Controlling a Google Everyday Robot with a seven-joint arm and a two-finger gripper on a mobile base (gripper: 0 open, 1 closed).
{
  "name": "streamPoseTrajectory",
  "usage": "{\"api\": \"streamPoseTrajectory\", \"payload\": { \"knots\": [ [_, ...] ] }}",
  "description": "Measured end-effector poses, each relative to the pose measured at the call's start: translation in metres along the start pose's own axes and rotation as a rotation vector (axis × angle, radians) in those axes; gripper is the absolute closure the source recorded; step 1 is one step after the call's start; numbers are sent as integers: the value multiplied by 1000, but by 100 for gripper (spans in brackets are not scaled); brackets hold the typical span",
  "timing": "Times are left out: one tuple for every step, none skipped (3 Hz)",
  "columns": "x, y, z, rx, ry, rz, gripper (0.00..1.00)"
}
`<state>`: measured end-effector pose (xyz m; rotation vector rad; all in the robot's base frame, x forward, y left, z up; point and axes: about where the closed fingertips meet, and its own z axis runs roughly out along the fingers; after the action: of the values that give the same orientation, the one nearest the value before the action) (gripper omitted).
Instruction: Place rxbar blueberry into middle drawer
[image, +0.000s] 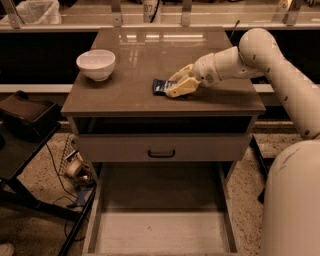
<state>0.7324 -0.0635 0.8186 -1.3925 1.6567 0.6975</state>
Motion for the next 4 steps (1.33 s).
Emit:
{"api": "streamPoseTrajectory", "payload": {
  "knots": [
    [0, 0, 0, 0, 0, 0, 100],
    [0, 0, 0, 0, 0, 0, 100],
    [0, 0, 0, 0, 0, 0, 100],
    [0, 0, 0, 0, 0, 0, 100]
  ]
}}
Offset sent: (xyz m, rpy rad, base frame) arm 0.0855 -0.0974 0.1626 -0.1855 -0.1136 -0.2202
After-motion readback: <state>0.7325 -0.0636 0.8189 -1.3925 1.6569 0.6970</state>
